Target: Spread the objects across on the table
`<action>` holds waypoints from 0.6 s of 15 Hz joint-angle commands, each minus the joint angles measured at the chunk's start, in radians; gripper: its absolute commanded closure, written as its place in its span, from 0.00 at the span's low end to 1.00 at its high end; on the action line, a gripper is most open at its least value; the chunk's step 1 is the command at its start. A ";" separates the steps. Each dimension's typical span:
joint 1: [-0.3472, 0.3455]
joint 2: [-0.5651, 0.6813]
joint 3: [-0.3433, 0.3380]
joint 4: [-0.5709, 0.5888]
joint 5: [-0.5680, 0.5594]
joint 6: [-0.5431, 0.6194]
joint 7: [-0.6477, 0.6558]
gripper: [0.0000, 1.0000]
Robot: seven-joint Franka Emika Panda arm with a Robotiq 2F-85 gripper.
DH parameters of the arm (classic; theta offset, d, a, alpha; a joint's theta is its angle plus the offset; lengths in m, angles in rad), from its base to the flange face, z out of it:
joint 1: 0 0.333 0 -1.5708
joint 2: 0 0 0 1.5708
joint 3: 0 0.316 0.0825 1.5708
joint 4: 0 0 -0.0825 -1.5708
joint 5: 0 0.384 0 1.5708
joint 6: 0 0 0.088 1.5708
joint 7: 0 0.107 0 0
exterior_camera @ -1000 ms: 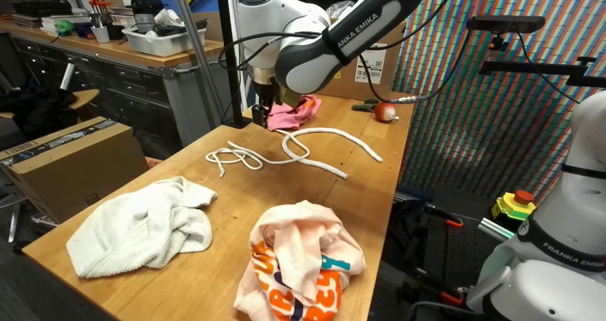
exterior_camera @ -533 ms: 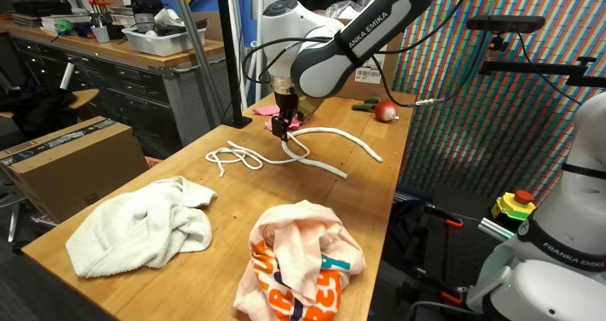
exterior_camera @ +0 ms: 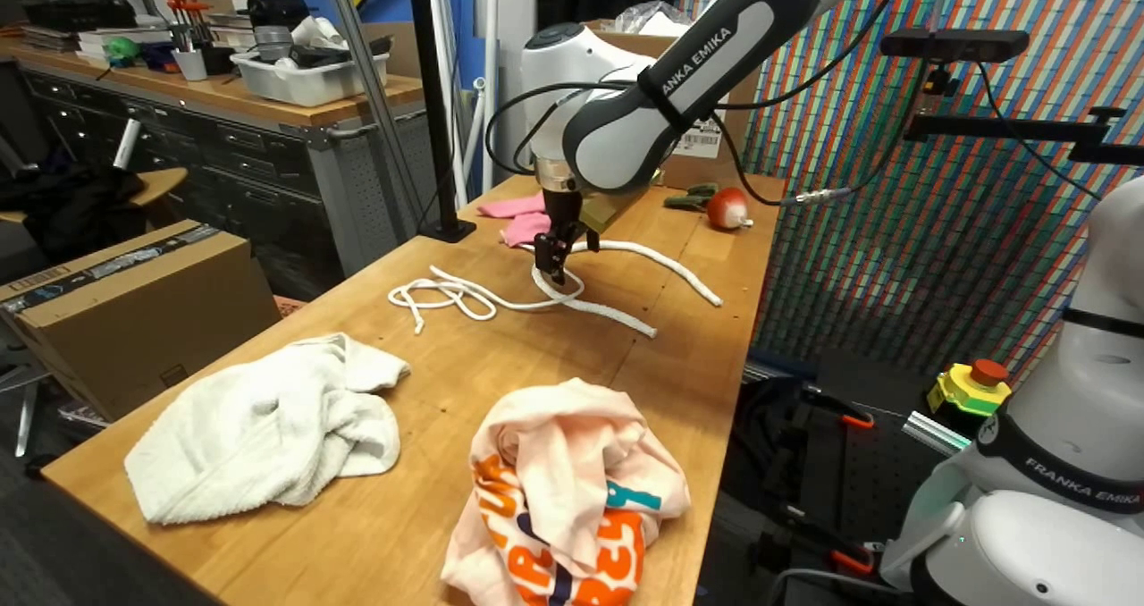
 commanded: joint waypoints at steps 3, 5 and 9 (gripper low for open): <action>-0.027 -0.029 0.024 -0.048 0.075 0.022 -0.013 0.00; -0.027 -0.028 0.027 -0.051 0.086 0.023 -0.016 0.00; -0.030 -0.025 0.027 -0.049 0.091 0.025 -0.018 0.17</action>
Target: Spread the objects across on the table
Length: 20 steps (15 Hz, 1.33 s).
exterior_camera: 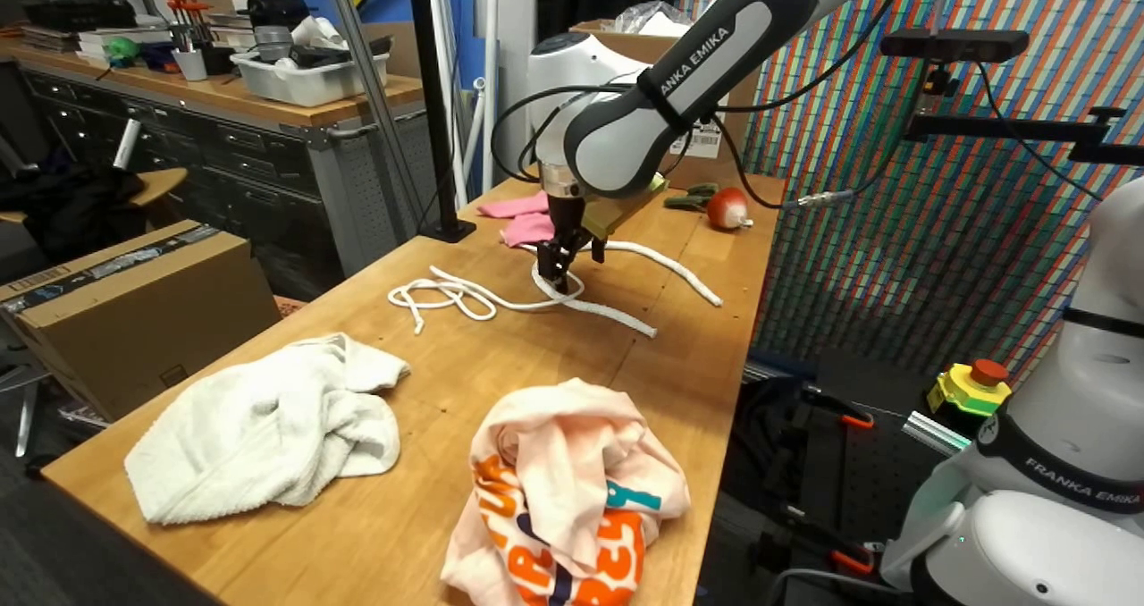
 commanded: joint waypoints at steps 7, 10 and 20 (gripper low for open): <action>-0.020 -0.033 0.027 -0.028 0.065 0.036 -0.024 0.80; -0.025 -0.040 0.031 -0.027 0.088 0.040 -0.032 0.95; -0.003 -0.109 0.052 -0.031 0.073 0.060 -0.034 0.95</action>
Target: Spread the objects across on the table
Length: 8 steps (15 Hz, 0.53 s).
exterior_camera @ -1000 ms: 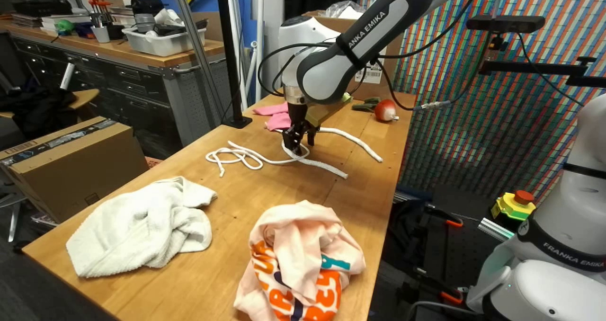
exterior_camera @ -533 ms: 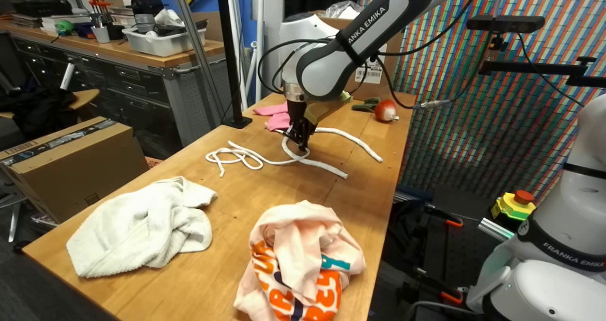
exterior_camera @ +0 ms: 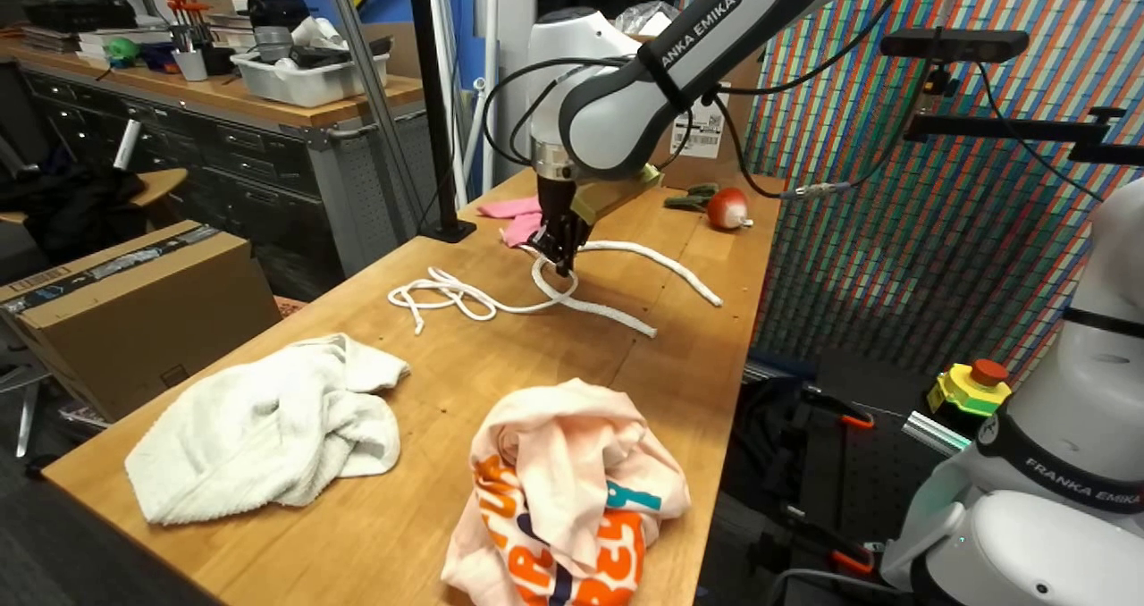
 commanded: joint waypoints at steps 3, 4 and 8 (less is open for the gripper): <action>0.024 -0.108 0.048 -0.026 -0.007 0.040 -0.026 0.95; 0.028 -0.115 0.058 -0.024 -0.009 0.050 -0.028 0.95; 0.042 -0.138 0.093 -0.010 -0.004 0.060 -0.033 0.95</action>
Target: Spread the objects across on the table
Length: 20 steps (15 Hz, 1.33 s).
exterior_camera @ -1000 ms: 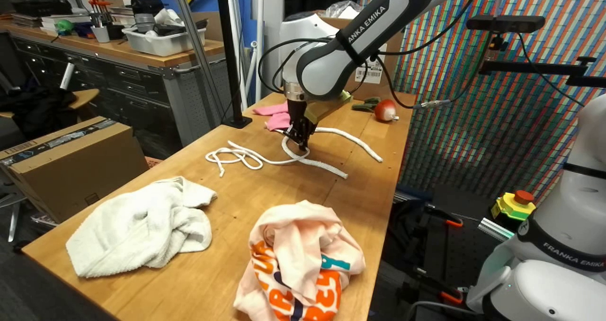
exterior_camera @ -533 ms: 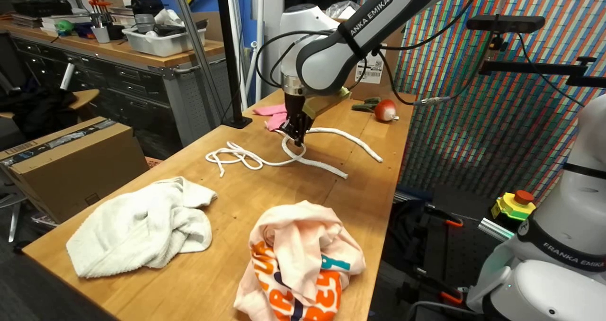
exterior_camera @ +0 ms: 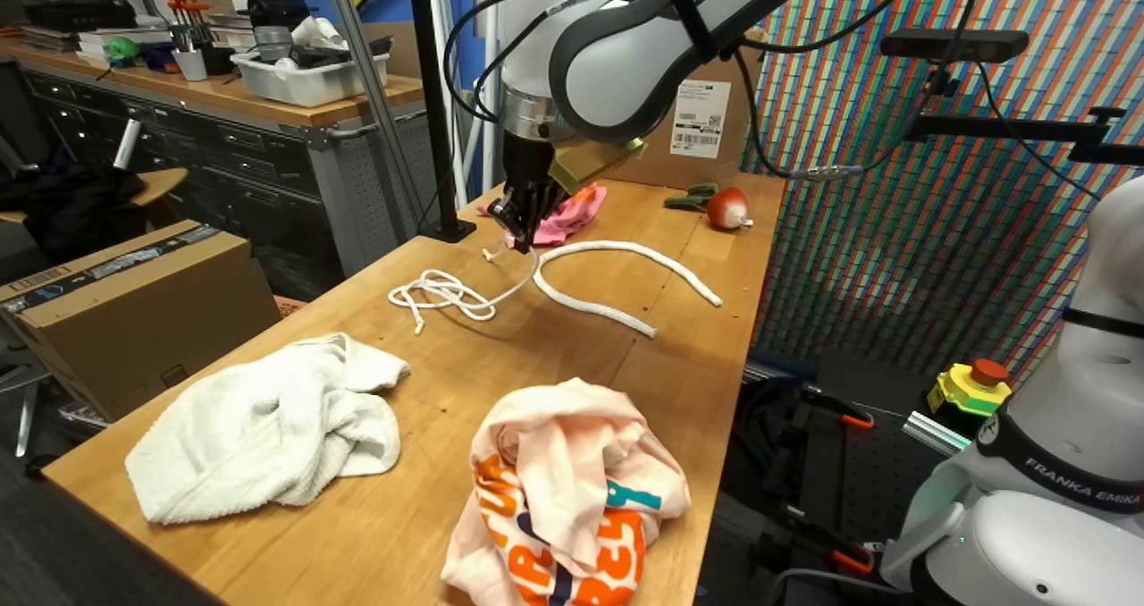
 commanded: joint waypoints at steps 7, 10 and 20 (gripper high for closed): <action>0.043 0.017 0.020 0.024 -0.079 0.121 0.046 0.95; 0.072 0.061 -0.002 0.055 -0.183 0.181 0.119 0.96; 0.183 0.181 -0.125 0.159 -0.419 0.207 0.311 0.66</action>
